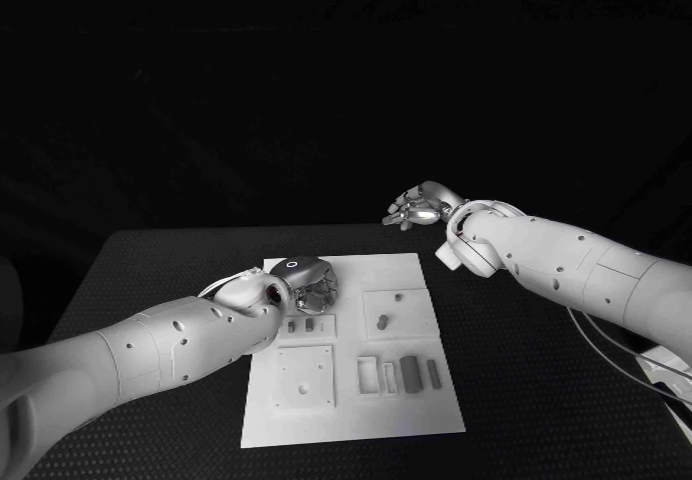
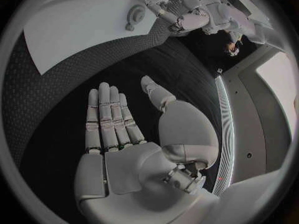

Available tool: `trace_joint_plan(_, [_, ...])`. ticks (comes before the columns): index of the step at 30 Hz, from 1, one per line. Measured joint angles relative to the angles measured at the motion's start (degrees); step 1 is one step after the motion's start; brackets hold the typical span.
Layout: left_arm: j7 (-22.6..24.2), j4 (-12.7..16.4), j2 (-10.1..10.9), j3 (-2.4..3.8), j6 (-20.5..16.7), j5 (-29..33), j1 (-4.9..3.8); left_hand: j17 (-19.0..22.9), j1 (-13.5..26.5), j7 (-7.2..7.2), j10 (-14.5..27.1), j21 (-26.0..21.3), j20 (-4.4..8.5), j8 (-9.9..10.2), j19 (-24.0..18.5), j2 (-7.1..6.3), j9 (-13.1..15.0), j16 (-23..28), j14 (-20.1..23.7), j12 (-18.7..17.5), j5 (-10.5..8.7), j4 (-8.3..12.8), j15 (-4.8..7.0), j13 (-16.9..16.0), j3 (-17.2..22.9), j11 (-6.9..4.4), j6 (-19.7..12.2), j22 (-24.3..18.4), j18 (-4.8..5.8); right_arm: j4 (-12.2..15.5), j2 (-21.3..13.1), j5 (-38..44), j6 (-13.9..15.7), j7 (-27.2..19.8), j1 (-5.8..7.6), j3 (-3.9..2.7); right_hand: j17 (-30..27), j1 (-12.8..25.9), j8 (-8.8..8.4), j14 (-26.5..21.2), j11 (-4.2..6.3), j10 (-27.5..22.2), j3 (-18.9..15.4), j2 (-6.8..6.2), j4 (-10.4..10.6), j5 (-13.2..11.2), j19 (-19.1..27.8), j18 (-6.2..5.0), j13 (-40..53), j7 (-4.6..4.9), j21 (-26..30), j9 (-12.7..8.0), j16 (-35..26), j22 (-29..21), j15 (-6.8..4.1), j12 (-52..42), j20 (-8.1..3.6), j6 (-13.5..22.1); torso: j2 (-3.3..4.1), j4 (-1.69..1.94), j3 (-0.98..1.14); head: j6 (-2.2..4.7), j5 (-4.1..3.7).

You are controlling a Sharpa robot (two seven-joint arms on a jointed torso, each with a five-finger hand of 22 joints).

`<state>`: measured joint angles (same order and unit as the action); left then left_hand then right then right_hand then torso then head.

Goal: Assemble the parts on the task board

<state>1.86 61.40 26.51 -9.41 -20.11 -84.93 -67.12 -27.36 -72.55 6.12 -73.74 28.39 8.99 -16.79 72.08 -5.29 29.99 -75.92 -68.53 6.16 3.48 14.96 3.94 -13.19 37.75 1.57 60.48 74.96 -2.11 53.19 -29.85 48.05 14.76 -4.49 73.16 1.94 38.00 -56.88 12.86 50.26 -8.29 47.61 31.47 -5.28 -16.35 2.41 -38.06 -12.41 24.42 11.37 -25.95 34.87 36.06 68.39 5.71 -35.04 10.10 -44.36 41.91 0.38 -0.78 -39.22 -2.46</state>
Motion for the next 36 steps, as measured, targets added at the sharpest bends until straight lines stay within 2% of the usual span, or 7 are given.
trace_joint_plan(5, [-0.02, 1.1, 0.97, 1.11, 0.02, 0.66, -0.01, 0.05, 0.0, -0.02, 0.0, 0.0, 0.2, 0.01, 0.21, 0.0, -0.03, 0.0, -0.06, 0.04, 0.0, 0.0, -0.06, 0.0, 0.0, 0.0, -0.02, 0.0, 0.01, 0.07, -0.07, 0.0, 0.0, 0.0, 0.0, 0.0, 0.0, 0.0, 0.0, 0.0, 0.0, 0.0, 0.0, 0.0, 0.0, 0.0, 0.0, 0.0, 0.0, 0.0, 0.0, 0.0, 0.0, 0.0, 0.0, 0.0, 0.0, 0.0, -0.02, 0.04, -0.01, 0.1, 0.11])
trace_joint_plan(9, [-0.05, 2.1, 2.01, 1.72, 0.08, 1.09, -0.05, 0.05, 0.0, -0.03, 0.0, 0.0, 0.19, -0.01, 0.21, -0.01, -0.08, 0.0, -0.07, 0.05, -0.01, -0.13, -0.05, 0.0, 0.18, 0.0, -0.03, 0.0, 0.01, 0.1, -0.2, -0.01, 0.0, -0.01, 0.0, 0.0, -0.05, 0.0, 0.0, 0.0, 0.0, 0.0, 0.0, 0.0, 0.0, 0.0, 0.21, 0.0, -0.06, 0.0, 0.0, 0.0, -0.23, 0.0, 0.0, 0.0, 0.21, 0.0, -0.02, 0.07, -0.02, 0.19, 0.18])
trace_joint_plan(17, [-0.35, 3.72, 5.21, 1.77, 1.04, 1.72, -0.43, 0.12, -0.02, 0.09, -0.03, 0.0, 0.1, -0.14, 0.31, -0.03, -0.03, 0.0, -0.25, 0.05, 0.14, -0.14, 0.13, -0.01, 0.2, 0.03, 0.09, 0.0, 0.0, 0.18, -0.51, -0.02, 0.0, -0.01, 0.0, 0.0, -0.05, 0.0, 0.0, 0.0, 0.0, 0.0, 0.0, 0.0, 0.0, 0.0, 0.21, 0.0, -0.12, 0.0, 0.0, 0.0, -0.23, 0.0, 0.0, 0.0, 0.21, 0.0, -0.02, 0.05, -0.04, 0.25, 0.32])
trace_joint_plan(24, [-0.82, 4.37, 7.58, 1.71, 1.81, 2.01, -0.44, 0.17, -0.04, 0.11, -0.08, 0.0, 0.09, -0.13, 0.31, -0.06, -0.03, 0.0, -0.26, 0.04, 0.23, -0.14, 0.12, -0.13, 0.19, 0.09, 0.11, 0.0, 0.0, 0.23, -0.77, -0.02, 0.0, -0.01, 0.0, 0.01, -0.05, 0.0, 0.0, 0.0, 0.0, 0.0, 0.0, 0.0, 0.0, 0.0, 0.21, 0.0, -0.18, 0.0, 0.0, 0.0, -0.22, 0.05, 0.0, 0.0, 0.21, 0.0, -0.01, 0.07, -0.04, 0.13, 0.2])
trace_joint_plan(36, [-1.46, 5.47, 9.5, 1.69, 2.78, 2.46, -0.44, 0.23, -0.12, 0.1, -0.14, 0.0, 0.0, -0.01, 0.4, -0.15, -0.06, 0.0, -0.26, -0.01, 0.23, -0.13, 0.12, -1.28, 0.18, 0.15, 0.1, 0.0, -0.01, 0.19, -0.81, -0.02, 0.0, -0.01, 0.0, 0.01, -0.05, 0.0, 0.0, 0.0, 0.0, 0.0, 0.0, 0.0, 0.0, 0.0, 0.21, 0.0, -0.29, 0.0, 0.0, 0.0, -0.22, 0.04, 0.0, 0.0, 0.21, 0.0, 0.01, 0.01, -0.08, -0.08, 0.12])
